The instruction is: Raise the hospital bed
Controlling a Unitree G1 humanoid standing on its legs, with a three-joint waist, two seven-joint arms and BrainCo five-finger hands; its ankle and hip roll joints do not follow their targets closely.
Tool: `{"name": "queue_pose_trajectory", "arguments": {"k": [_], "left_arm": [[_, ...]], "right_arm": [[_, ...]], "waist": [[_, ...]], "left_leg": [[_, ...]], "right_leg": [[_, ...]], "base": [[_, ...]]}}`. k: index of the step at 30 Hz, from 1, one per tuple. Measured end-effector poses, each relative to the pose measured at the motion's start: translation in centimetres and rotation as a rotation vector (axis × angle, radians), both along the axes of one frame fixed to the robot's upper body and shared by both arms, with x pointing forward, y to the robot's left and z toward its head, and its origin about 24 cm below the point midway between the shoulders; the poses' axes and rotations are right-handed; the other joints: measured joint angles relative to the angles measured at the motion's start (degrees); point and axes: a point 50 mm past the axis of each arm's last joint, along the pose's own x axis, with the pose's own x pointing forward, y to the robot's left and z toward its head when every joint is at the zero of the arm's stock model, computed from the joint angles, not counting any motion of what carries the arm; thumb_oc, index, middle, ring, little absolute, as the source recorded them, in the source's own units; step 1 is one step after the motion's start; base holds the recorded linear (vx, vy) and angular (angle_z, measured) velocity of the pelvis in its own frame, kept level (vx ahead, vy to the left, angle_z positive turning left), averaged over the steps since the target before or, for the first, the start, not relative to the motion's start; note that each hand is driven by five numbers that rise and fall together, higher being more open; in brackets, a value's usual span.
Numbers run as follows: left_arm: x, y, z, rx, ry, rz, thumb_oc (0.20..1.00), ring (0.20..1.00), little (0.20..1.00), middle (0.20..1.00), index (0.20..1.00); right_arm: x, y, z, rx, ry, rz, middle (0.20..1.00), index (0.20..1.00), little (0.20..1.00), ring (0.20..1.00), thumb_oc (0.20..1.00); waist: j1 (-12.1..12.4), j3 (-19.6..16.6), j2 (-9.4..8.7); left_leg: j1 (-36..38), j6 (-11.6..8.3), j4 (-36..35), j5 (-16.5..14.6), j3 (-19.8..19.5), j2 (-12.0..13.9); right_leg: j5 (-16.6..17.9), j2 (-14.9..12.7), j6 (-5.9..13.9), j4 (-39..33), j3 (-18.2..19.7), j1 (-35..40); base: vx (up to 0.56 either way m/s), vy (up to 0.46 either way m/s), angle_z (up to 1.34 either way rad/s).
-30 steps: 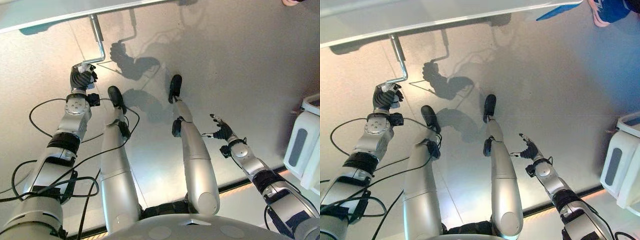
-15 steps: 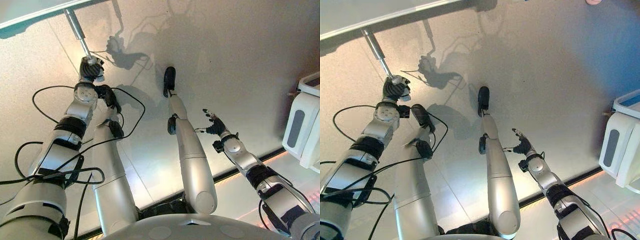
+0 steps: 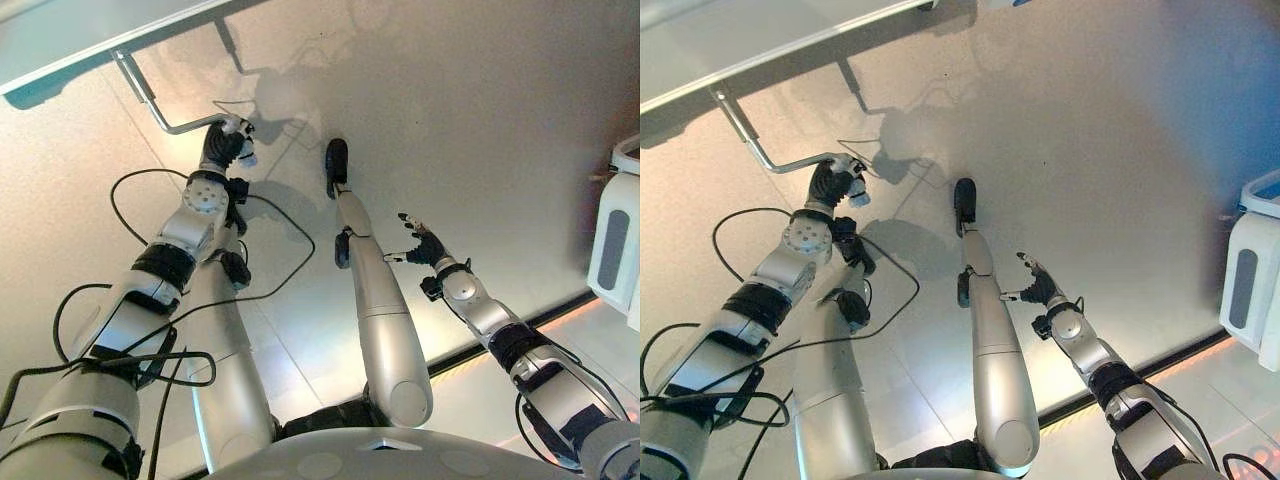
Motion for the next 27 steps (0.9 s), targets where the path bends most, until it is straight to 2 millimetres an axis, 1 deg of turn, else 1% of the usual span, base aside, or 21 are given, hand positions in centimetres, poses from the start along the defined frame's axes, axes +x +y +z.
{"name": "queue_pose_trajectory", "arguments": {"k": [1, 2, 3, 4, 5, 6, 7, 8, 9, 10, 11, 13, 14, 17, 18, 20, 21, 24, 27], "left_arm": [[-0.3, -0.3, 0.0, -0.024, -0.005, -0.017, 0.200, 0.200, 0.200, 0.200, 0.200], [-0.5, -0.5, 0.0, -0.032, -0.015, -0.033, 0.200, 0.200, 0.200, 0.200, 0.200], [-0.6, -0.2, 0.1, -0.027, -0.018, -0.032, 0.200, 0.200, 0.200, 0.200, 0.200], [-1.4, -0.5, 0.0, -0.083, -0.027, -0.068, 0.200, 0.200, 0.200, 0.200, 0.200], [-1.6, -0.6, -0.2, -0.094, -0.032, -0.078, 0.200, 0.200, 0.200, 0.200, 0.200], [-2.3, -0.2, -0.7, -0.109, -0.022, -0.080, 0.200, 0.200, 0.200, 0.200, 0.200], [-2.9, 0.0, -0.8, -0.119, -0.026, -0.085, 0.200, 0.200, 0.200, 0.200, 0.200], [-3.5, 0.0, -1.0, -0.132, -0.034, -0.105, 0.200, 0.200, 0.200, 0.200, 0.200], [-3.8, 0.5, -1.2, -0.123, -0.025, -0.097, 0.200, 0.200, 0.200, 0.200, 0.200], [-4.4, 0.6, -0.9, -0.134, -0.042, -0.117, 0.200, 0.200, 0.200, 0.200, 0.200], [-4.8, 1.0, -0.9, -0.142, -0.050, -0.116, 0.200, 0.200, 0.200, 0.200, 0.200], [-5.5, 1.5, -0.7, -0.164, -0.065, -0.126, 0.200, 0.200, 0.200, 0.200, 0.200], [-6.2, 2.0, -0.6, -0.184, -0.076, -0.126, 0.200, 0.200, 0.200, 0.200, 0.200], [-6.9, 3.6, -0.5, -0.158, -0.070, -0.104, 0.200, 0.200, 0.200, 0.200, 0.200], [-7.1, 4.4, -0.5, -0.143, -0.057, -0.097, 0.200, 0.200, 0.200, 0.200, 0.200], [-7.3, 5.1, -0.3, -0.114, -0.045, -0.096, 0.200, 0.200, 0.200, 0.200, 0.200], [-7.3, 5.4, -0.2, -0.106, -0.039, -0.092, 0.200, 0.200, 0.200, 0.200, 0.200], [-7.3, 5.2, -0.3, -0.106, -0.034, -0.115, 0.200, 0.200, 0.200, 0.200, 0.200], [-7.5, 5.4, -0.9, -0.128, -0.023, -0.100, 0.200, 0.200, 0.200, 0.200, 0.200]], "right_arm": [[-0.1, 0.0, -0.1, -0.001, 0.002, 0.000, 1.000, 1.000, 1.000, 1.000, 1.000], [-0.3, -0.2, -0.3, -0.005, 0.011, -0.004, 1.000, 1.000, 1.000, 1.000, 1.000], [-0.3, -0.3, -0.4, -0.006, 0.013, -0.010, 1.000, 1.000, 1.000, 1.000, 1.000], [-0.5, -0.5, -0.6, 0.000, 0.021, -0.025, 1.000, 1.000, 1.000, 1.000, 1.000], [-0.8, -0.9, -1.0, -0.006, 0.036, -0.034, 1.000, 1.000, 1.000, 1.000, 1.000], [-1.0, -1.1, -1.3, -0.007, 0.047, -0.044, 1.000, 1.000, 1.000, 1.000, 1.000], [-1.2, -1.3, -1.4, -0.006, 0.051, -0.054, 1.000, 1.000, 1.000, 1.000, 1.000], [-1.7, -1.6, -1.9, -0.010, 0.069, -0.063, 1.000, 1.000, 1.000, 1.000, 1.000], [-1.9, -2.0, -2.1, -0.014, 0.077, -0.073, 1.000, 1.000, 1.000, 1.000, 1.000], [-2.2, -2.3, -2.3, -0.005, 0.087, -0.094, 1.000, 1.000, 1.000, 1.000, 1.000], [-2.4, -2.6, -2.5, -0.002, 0.093, -0.110, 1.000, 1.000, 1.000, 1.000, 1.000], [-3.2, -3.4, -3.3, -0.011, 0.130, -0.141, 1.000, 1.000, 1.000, 1.000, 1.000], [-3.8, -4.0, -3.8, -0.012, 0.151, -0.167, 1.000, 1.000, 1.000, 1.000, 1.000], [-4.2, -4.5, -4.3, -0.021, 0.178, -0.183, 1.000, 1.000, 1.000, 1.000, 1.000], [-4.4, -4.7, -4.4, -0.025, 0.186, -0.181, 1.000, 1.000, 1.000, 1.000, 1.000], [-4.7, -4.8, -4.7, -0.027, 0.199, -0.181, 1.000, 1.000, 1.000, 1.000, 1.000], [-4.8, -4.9, -4.7, -0.024, 0.201, -0.186, 1.000, 1.000, 1.000, 1.000, 1.000], [-5.0, -4.9, -4.9, -0.021, 0.207, -0.189, 1.000, 1.000, 1.000, 1.000, 1.000], [-5.0, -4.9, -4.8, -0.017, 0.205, -0.188, 1.000, 1.000, 1.000, 1.000, 1.000]], "waist": [[-0.1, 0.0, 0.00], [0.3, 0.0, 0.00], [1.2, 0.0, 0.02], [0.9, 0.1, 0.13], [1.6, 0.1, 0.15], [2.7, 0.1, 0.22], [2.9, 0.1, 0.22], [3.0, 0.2, 0.28], [4.4, 0.2, 0.41], [4.1, 0.4, 0.57], [4.4, 0.4, 0.71], [5.6, 0.6, 0.88], [6.3, 0.7, 1.07], [7.4, 0.8, 1.37], [7.5, 0.9, 1.84], [7.5, 1.0, 2.12], [7.4, 1.0, 2.20], [7.5, 1.1, 2.33], [7.8, 1.1, 2.82]], "left_leg": [[0.6, -0.18, -1.0, 0.5, 0.0, -0.1], [1.6, -0.54, -2.5, 1.2, 0.0, -0.2], [2.0, -0.75, -3.1, 1.6, 0.0, -0.2], [3.5, -1.17, -5.3, 2.8, 0.0, -0.3], [4.4, -1.43, -6.0, 3.1, 0.0, -0.4], [5.8, -1.79, -6.8, 3.5, -0.1, -0.3], [6.6, -2.00, -7.3, 3.8, -0.1, -0.2], [8.1, -2.30, -8.5, 4.2, -0.2, -0.2], [8.6, -2.43, -9.0, 4.6, -0.3, -0.2], [8.8, -2.60, -9.3, 4.7, -1.0, -0.2], [9.1, -2.74, -9.7, 4.9, -1.3, -0.4], [9.2, -2.97, -9.9, 5.3, -2.1, -0.3], [9.3, -2.97, -9.8, 5.3, -2.4, -0.3], [9.4, -2.87, -9.7, 5.4, -2.7, -0.5], [9.5, -2.74, -9.7, 5.5, -3.2, -0.8], [9.5, -2.67, -9.7, 5.5, -4.0, -1.2], [9.5, -2.62, -9.8, 5.6, -4.2, -1.4], [9.3, -2.45, -9.8, 5.7, -4.9, -1.5], [9.1, -2.33, -9.1, 4.8, -5.2, -1.7]], "right_leg": [[-0.1, 0.0, -0.20, -0.1, -0.1, 0.2], [-0.4, 0.0, -0.53, -0.1, -0.1, 0.6], [-0.4, 0.1, -0.57, -0.1, -0.3, 0.8], [-0.4, 0.4, -0.70, -0.5, -0.5, 1.5], [-0.4, 0.4, -0.86, -0.6, -0.5, 2.0], [-0.3, 0.9, -1.14, -0.6, -0.6, 2.9], [-0.5, 0.9, -1.31, -0.6, -0.6, 3.5], [-0.7, 1.1, -1.71, -0.6, -0.8, 4.4], [-0.8, 1.1, -1.76, -0.3, -1.0, 4.7], [-1.7, 0.9, -2.28, 0.7, -1.8, 4.7], [-2.0, 0.8, -2.27, 1.2, -2.2, 4.8], [-2.5, 0.8, -2.59, 2.0, -2.8, 4.9], [-2.7, 0.7, -2.77, 2.4, -3.0, 5.0], [-2.7, 0.4, -2.76, 2.5, -3.4, 5.4], [-2.9, 0.0, -2.61, 2.5, -4.1, 5.9], [-3.1, -0.6, -2.42, 2.5, -4.9, 6.5], [-3.2, -0.9, -2.29, 2.5, -5.3, 6.8], [-3.4, -1.4, -2.11, 2.4, -6.1, 7.3], [-4.2, -1.8, -2.24, 2.7, -7.6, 8.0]], "base": [[-0.04, -0.120, 0.07], [-0.03, -0.092, 0.04], [-0.04, -0.120, 0.06], [-0.01, -0.051, 0.01], [-0.01, -0.079, -0.01], [-0.01, -0.052, -0.06], [-0.07, -0.110, -0.03], [-0.06, -0.081, 0.00], [-0.06, -0.083, 0.09], [0.00, 0.003, 0.14], [0.00, 0.023, 0.21], [0.00, 0.046, 0.14], [0.00, 0.046, 0.07], [0.00, 0.083, 0.09], [0.01, 0.066, 0.17], [0.02, 0.134, 0.22], [0.02, 0.126, 0.19], [0.05, 0.128, 0.14], [0.08, 0.161, 0.09]]}}
